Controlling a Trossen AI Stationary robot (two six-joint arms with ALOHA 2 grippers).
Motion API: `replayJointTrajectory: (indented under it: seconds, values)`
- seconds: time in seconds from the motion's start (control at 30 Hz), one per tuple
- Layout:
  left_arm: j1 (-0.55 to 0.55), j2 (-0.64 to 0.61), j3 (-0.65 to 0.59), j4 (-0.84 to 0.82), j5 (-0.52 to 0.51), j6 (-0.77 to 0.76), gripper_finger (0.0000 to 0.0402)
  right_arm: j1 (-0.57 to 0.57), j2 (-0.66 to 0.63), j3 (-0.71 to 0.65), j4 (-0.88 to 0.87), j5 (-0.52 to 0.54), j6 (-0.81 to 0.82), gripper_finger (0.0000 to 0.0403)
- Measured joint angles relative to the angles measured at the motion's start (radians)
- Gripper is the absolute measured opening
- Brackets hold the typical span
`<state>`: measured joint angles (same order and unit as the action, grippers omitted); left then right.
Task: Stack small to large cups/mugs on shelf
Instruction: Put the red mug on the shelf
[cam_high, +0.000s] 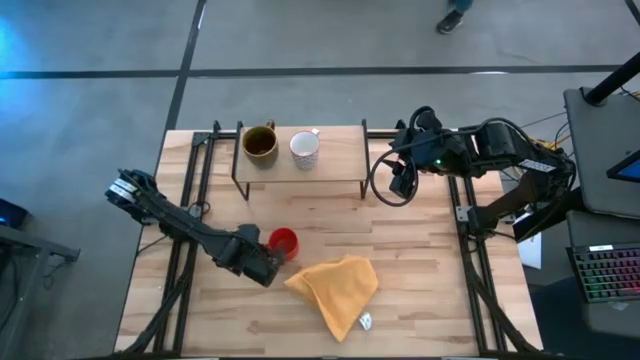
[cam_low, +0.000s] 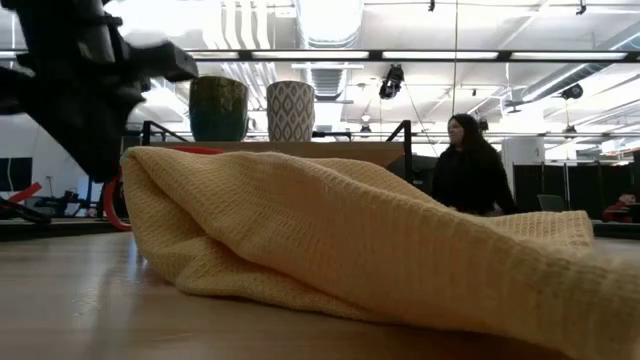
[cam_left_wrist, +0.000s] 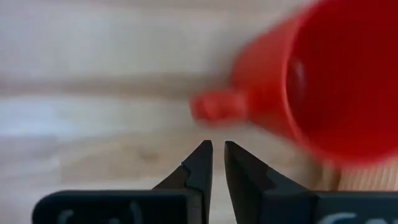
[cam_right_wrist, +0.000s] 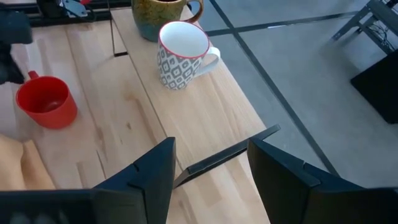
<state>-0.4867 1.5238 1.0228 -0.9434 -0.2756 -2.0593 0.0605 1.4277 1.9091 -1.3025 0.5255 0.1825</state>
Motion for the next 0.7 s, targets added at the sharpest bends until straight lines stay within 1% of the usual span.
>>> replayJointTrajectory:
  seconds: [0.2,0.3,0.43,0.57,0.7]
  values:
    - [0.055,-0.028,-0.075,-0.010,-0.099,-0.002,0.0028,0.000,0.000,0.000,0.000,0.000,0.020,0.0194]
    - [0.085,-0.039,-0.111,-0.011,-0.106,0.026,0.0028,0.000,0.000,0.000,0.000,0.000,0.026,0.0194]
    - [0.120,-0.045,-0.133,0.009,-0.169,0.061,0.0028,0.000,0.000,0.000,0.000,0.000,0.044,0.0194]
    - [0.163,-0.053,-0.149,0.113,-0.232,0.138,0.0028,0.000,0.000,0.000,0.000,0.000,0.046,0.0194]
    - [0.205,-0.054,-0.151,0.198,-0.244,0.246,0.0028,-0.002,0.000,0.000,0.000,0.000,0.046,0.0194]
